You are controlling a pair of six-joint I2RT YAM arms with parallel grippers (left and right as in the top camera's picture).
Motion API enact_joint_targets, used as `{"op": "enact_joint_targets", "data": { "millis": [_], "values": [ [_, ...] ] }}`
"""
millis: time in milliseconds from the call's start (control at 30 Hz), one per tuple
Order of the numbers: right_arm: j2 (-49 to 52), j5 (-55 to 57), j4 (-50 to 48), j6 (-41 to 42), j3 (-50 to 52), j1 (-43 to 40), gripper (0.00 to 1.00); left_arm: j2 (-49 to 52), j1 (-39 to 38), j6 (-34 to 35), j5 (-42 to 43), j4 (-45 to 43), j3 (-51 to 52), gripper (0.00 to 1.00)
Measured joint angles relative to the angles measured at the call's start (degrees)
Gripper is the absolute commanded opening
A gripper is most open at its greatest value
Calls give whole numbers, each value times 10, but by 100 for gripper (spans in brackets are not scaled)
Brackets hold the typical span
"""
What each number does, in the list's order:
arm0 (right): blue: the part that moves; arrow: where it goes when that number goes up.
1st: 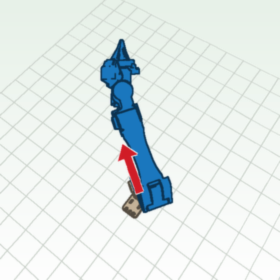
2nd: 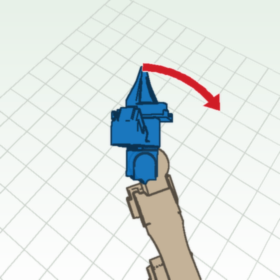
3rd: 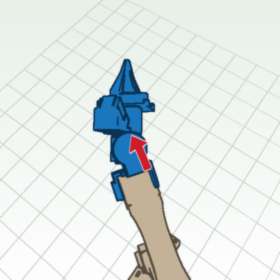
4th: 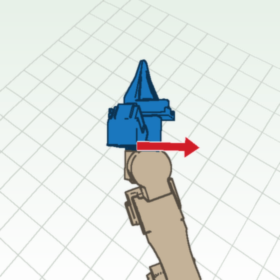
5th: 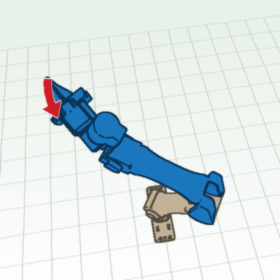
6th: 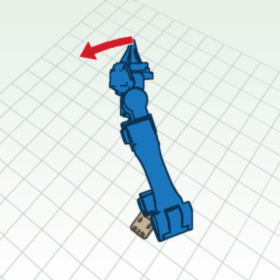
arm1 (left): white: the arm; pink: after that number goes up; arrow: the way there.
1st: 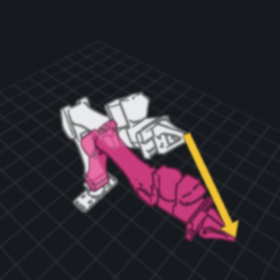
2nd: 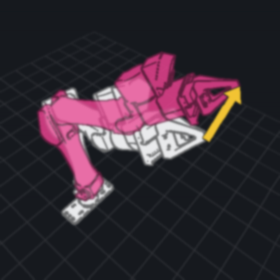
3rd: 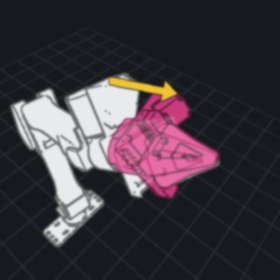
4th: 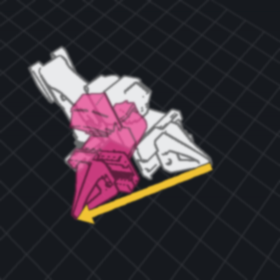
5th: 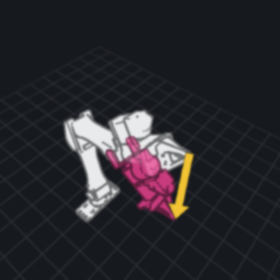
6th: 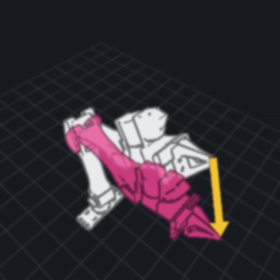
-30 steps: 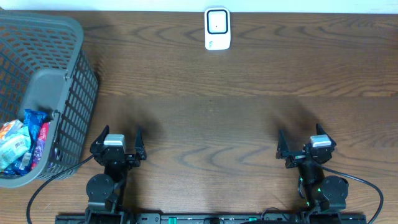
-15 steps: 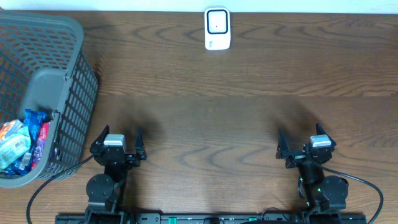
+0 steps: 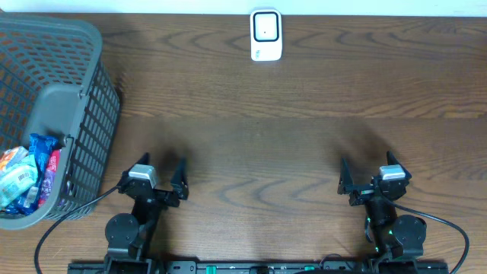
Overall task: Scan the item barcode
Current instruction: 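Move the left gripper toward the grey basket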
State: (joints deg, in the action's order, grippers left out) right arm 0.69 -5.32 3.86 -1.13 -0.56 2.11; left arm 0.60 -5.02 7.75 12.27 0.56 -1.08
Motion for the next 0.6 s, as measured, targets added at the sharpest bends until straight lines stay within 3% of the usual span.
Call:
{"op": "enact_joint_targets", "data": {
  "millis": [233, 400, 600],
  "values": [
    [0, 0, 0, 0, 0, 0, 99, 2, 0, 112, 104, -48, 3, 86],
    [0, 0, 0, 0, 0, 0, 99, 3, 0, 146, 162, -158, -2, 86],
    [0, 0, 0, 0, 0, 0, 99, 6, 0, 155, 159, -189, -82, 86]
  ]
}}
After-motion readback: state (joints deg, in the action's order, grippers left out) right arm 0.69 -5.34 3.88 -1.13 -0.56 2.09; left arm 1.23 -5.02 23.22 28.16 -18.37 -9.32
